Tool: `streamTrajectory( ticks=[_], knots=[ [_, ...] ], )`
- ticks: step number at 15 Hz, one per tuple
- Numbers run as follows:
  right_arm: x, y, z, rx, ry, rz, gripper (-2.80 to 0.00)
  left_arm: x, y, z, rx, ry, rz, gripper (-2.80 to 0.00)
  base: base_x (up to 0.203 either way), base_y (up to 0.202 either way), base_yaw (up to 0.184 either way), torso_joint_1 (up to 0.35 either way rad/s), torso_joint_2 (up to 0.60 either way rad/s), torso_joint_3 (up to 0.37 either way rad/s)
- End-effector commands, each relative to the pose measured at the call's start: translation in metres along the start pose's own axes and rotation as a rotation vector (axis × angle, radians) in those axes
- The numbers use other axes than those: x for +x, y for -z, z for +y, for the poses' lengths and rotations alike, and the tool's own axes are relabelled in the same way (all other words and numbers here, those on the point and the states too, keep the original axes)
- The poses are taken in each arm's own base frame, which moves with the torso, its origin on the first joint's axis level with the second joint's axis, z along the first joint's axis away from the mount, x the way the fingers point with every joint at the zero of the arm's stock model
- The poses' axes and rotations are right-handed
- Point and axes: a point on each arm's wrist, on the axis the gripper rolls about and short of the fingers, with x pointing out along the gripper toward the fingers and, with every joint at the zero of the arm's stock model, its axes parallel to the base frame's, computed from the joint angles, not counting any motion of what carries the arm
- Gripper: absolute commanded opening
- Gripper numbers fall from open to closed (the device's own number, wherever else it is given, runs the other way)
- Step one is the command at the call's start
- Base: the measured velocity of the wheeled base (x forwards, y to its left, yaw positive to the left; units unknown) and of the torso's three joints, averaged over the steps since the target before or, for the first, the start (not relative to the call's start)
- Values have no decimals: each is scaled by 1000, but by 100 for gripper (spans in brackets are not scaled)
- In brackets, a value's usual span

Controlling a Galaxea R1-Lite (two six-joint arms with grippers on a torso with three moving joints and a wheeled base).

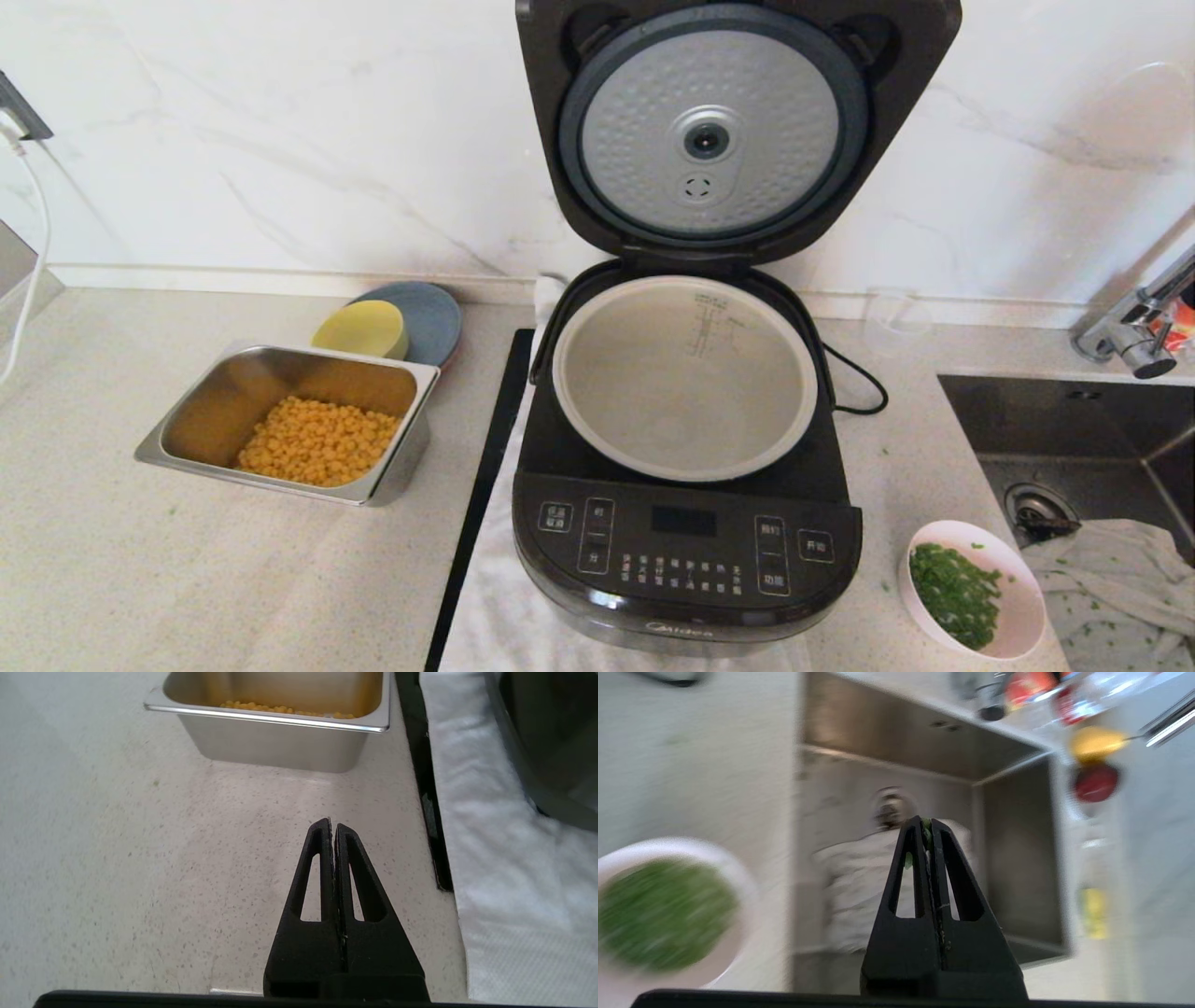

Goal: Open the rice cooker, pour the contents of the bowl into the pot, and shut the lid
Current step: Turn on the tap

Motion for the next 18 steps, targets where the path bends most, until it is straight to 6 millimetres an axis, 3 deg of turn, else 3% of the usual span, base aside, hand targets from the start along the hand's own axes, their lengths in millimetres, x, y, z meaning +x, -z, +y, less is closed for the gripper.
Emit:
streamTrajectory(
  ticks=[1, 5, 7, 12, 18],
  knots=[
    [44, 0, 7, -42, 57, 59, -280, 1, 2, 0, -25, -21, 7, -280, 0, 0, 0, 0, 0, 0],
    [108, 5, -10, -53, 239, 50, -280, 1, 2, 0, -17, -19, 4, -280, 0, 0, 0, 0, 0, 0],
    [131, 11, -21, -47, 316, 30, -280, 1, 2, 0, -17, -21, 5, -280, 0, 0, 0, 0, 0, 0],
    [164, 13, -36, -37, 381, 31, -280, 1, 2, 0, -17, -21, 5, -280, 0, 0, 0, 0, 0, 0],
    [195, 24, -37, -24, 410, 10, -280, 1, 2, 0, -9, -19, 5, -280, 0, 0, 0, 0, 0, 0]
  ],
)
